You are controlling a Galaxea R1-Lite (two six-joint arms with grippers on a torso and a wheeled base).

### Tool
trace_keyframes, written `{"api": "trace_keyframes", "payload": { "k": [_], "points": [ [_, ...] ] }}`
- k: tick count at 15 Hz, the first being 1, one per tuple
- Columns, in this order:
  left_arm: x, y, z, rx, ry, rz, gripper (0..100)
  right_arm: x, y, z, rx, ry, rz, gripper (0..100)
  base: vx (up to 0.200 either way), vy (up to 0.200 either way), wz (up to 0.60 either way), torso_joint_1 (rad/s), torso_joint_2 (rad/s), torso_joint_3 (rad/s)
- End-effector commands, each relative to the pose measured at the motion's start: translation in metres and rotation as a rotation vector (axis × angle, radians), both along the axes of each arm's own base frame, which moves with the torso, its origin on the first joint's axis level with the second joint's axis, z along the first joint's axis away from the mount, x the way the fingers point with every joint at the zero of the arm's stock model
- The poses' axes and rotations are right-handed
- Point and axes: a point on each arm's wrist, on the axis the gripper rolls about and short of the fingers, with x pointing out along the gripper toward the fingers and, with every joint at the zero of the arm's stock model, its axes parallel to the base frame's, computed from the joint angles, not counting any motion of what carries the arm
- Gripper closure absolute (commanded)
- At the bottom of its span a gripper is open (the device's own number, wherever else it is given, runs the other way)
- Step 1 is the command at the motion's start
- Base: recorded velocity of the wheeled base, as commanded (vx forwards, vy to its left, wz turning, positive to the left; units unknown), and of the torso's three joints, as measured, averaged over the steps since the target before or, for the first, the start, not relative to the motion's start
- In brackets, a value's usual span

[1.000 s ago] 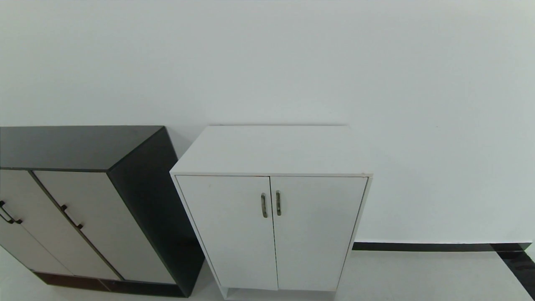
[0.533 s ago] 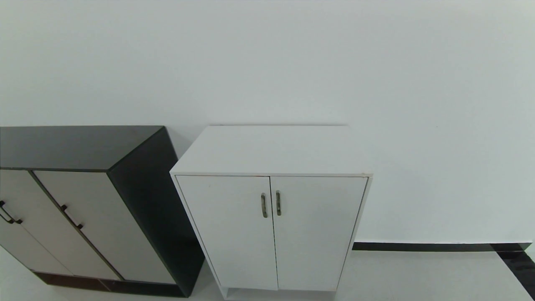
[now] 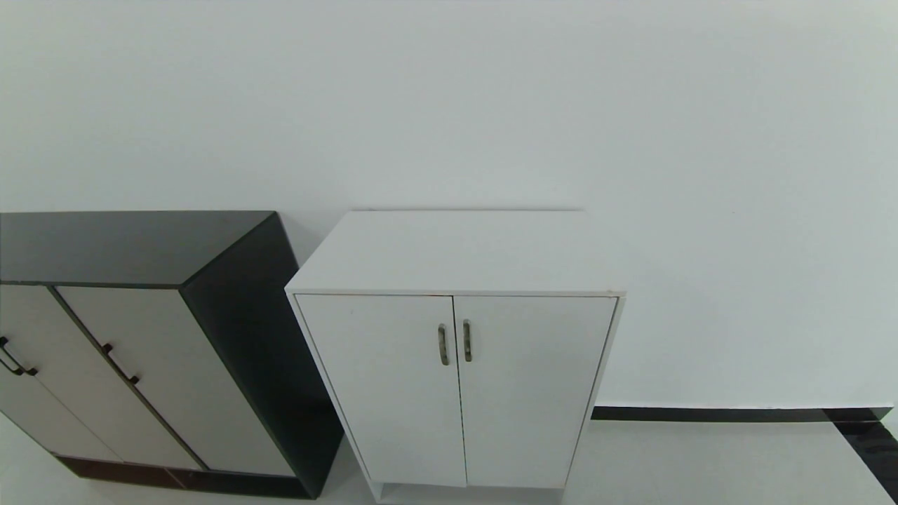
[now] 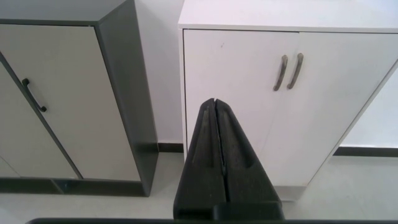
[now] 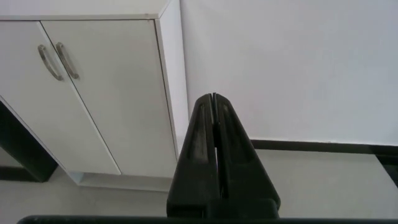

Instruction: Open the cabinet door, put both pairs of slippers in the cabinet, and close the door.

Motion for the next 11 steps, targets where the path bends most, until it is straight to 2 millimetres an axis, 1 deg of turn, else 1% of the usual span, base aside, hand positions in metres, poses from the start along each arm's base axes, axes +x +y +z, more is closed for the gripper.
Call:
{"api": "trace_keyframes", "payload": {
  "k": [1, 11],
  "points": [
    [0.0000, 0.0000, 0.0000, 0.000, 0.000, 0.001, 100, 0.0001, 0.0000, -0.0002, 0.000, 0.003, 0.001, 100, 0.000, 0.000, 0.00, 0.000, 0.00, 0.000],
    [0.0000, 0.0000, 0.0000, 0.000, 0.000, 0.001, 100, 0.0001, 0.0000, -0.0002, -0.001, 0.003, 0.001, 100, 0.000, 0.000, 0.00, 0.000, 0.00, 0.000]
  ]
}}
